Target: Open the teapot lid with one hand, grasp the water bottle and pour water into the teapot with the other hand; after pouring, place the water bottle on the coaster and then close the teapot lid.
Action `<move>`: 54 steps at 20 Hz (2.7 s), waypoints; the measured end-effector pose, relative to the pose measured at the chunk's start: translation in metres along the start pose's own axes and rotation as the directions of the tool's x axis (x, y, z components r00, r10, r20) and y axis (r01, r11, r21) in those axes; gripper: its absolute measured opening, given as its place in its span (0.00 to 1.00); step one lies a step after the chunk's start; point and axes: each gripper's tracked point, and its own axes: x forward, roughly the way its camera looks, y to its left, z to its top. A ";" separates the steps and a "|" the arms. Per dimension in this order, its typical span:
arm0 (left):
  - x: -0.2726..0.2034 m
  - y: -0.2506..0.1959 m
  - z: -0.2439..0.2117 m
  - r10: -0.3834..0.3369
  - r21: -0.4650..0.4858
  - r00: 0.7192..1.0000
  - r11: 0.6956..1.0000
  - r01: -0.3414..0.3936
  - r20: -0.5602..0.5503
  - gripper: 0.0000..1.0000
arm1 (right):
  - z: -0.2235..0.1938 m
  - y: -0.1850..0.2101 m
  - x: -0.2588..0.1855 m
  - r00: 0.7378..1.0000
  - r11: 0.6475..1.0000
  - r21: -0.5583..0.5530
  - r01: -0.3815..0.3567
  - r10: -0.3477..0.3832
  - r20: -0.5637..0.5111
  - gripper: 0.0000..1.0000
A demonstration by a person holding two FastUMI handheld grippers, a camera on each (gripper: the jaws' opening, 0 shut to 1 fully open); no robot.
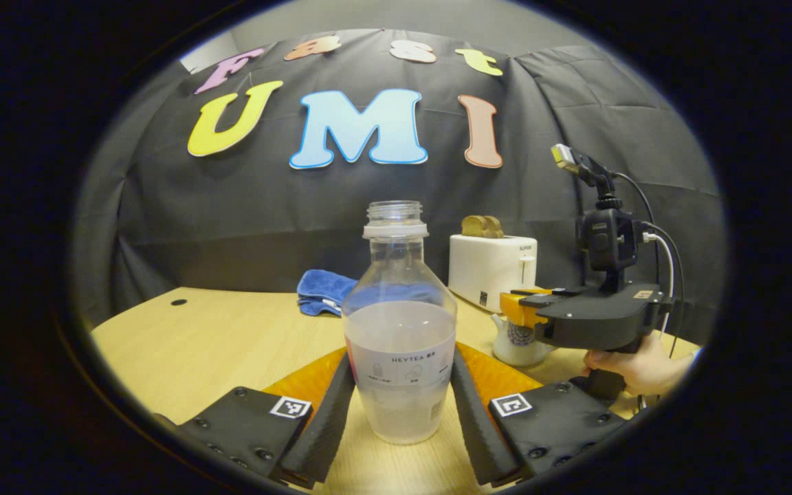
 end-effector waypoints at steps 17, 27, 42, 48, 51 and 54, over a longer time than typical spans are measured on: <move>0.012 0.020 0.001 0.021 0.237 0.997 0.972 -0.003 -0.072 0.85 | 0.045 0.012 -0.015 0.986 0.992 0.046 -0.120 0.113 0.125 0.09; 0.056 0.031 -0.002 0.010 0.605 0.975 0.785 0.131 -0.224 0.85 | 0.067 -0.014 -0.047 0.974 0.981 0.078 -0.176 0.162 0.157 0.09; 0.090 -0.061 -0.011 0.004 0.835 0.918 0.416 0.360 -0.398 0.86 | 0.052 -0.090 -0.050 0.988 0.974 0.177 -0.139 0.123 0.094 0.09; 0.098 -0.065 -0.011 0.061 0.886 0.902 0.223 0.406 -0.428 0.86 | 0.038 -0.112 -0.041 0.995 0.973 0.214 -0.087 0.077 0.058 0.09; 0.098 -0.067 -0.010 0.082 0.902 0.900 0.108 0.418 -0.427 0.86 | 0.037 -0.117 -0.041 0.996 0.971 0.224 -0.081 0.070 0.056 0.09; 0.096 -0.066 -0.005 0.122 0.900 0.894 -0.004 0.435 -0.431 0.86 | 0.033 -0.121 -0.038 0.997 0.969 0.236 -0.076 0.067 0.046 0.09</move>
